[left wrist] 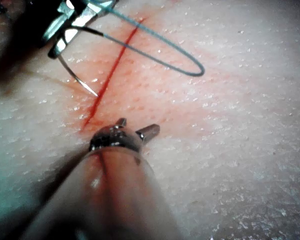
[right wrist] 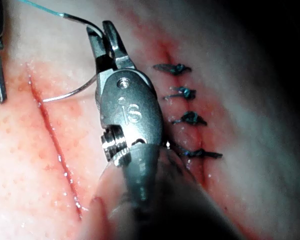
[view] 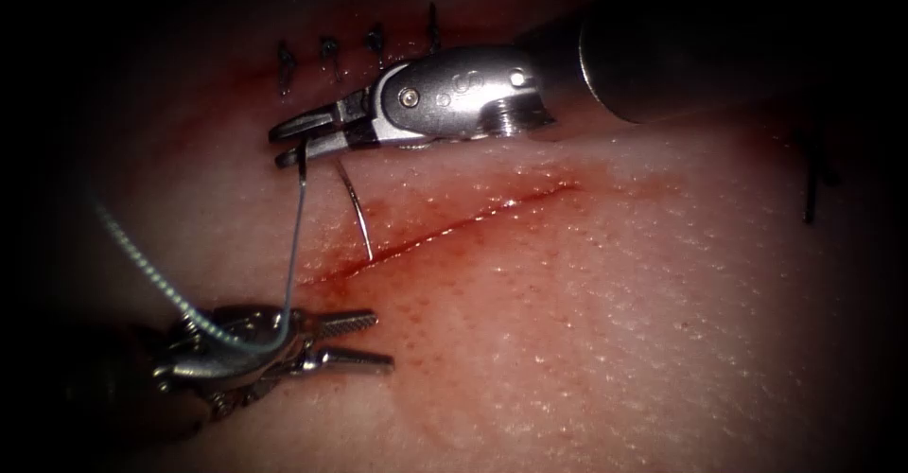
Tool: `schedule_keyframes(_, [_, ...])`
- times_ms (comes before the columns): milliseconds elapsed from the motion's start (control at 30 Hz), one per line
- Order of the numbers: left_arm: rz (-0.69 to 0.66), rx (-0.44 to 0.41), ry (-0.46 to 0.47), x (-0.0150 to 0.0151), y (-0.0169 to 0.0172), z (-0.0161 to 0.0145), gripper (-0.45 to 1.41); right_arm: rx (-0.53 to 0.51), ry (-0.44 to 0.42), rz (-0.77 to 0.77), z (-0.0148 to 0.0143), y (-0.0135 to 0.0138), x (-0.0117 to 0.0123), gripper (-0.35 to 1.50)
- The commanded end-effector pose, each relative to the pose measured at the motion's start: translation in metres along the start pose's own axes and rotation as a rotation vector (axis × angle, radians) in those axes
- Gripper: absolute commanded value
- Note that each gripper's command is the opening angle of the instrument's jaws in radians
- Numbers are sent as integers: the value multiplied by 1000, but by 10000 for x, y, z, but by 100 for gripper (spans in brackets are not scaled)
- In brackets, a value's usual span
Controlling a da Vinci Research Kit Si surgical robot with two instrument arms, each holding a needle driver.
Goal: Wound Closure
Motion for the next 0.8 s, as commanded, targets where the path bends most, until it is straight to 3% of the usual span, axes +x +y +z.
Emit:
schedule_keyframes(33, [-4, 5, -12, -7, 2, 10, 46, -2, 4, -14, 11, 1, -5, -35])
schedule_keyframes(167, [-22, 0, -35, -13, 3, 13, 31, -8, 4, -40, 16, -1, -6, -35])
schedule_keyframes(467, [-25, -53, -93, -20, 9, 15, 34, -12, 2, -94, 26, -10, -11, -35])
schedule_keyframes(800, [-19, -52, -95, -18, 10, 13, 31, -17, -28, -159, 26, -13, -17, -35])
